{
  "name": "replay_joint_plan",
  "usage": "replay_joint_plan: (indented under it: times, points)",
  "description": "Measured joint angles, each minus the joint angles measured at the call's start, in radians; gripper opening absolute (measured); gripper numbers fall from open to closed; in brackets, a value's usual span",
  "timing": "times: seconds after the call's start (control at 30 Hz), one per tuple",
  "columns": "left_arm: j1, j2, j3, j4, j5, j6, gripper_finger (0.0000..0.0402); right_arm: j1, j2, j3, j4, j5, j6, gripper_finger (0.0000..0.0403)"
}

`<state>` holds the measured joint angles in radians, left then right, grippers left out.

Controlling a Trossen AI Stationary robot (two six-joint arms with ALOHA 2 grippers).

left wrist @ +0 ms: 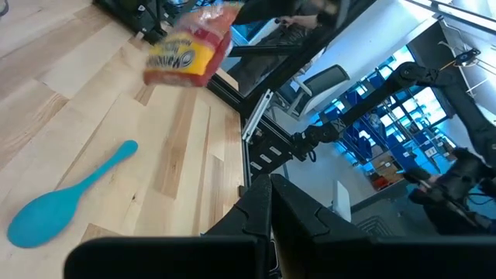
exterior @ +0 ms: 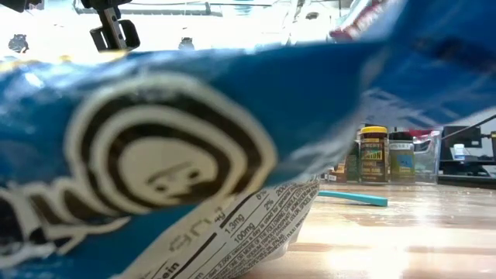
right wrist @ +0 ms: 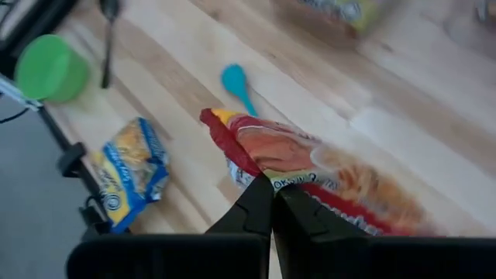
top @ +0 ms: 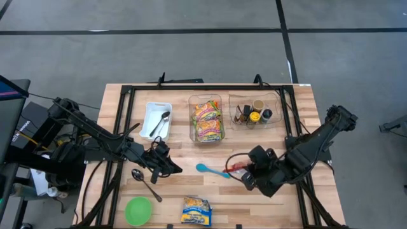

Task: Pick & Place Food Item
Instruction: Put the red noodle pack into the left transparent bin

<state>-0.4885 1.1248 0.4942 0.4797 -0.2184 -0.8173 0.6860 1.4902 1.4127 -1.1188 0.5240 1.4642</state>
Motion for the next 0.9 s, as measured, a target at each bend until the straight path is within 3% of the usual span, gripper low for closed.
replay_joint_plan:
  times: [0.27, 0.9]
  points:
    - [0.0, 0.0, 0.0, 0.0, 0.0, 0.0, 0.0, -0.097, 0.0, 0.118, -0.001, -0.016, -0.232, 0.0]
    - [0.0, 0.0, 0.0, 0.0, 0.004, 0.0, 0.0, -0.491, 0.0, 0.283, 0.024, -0.166, -0.627, 0.0]
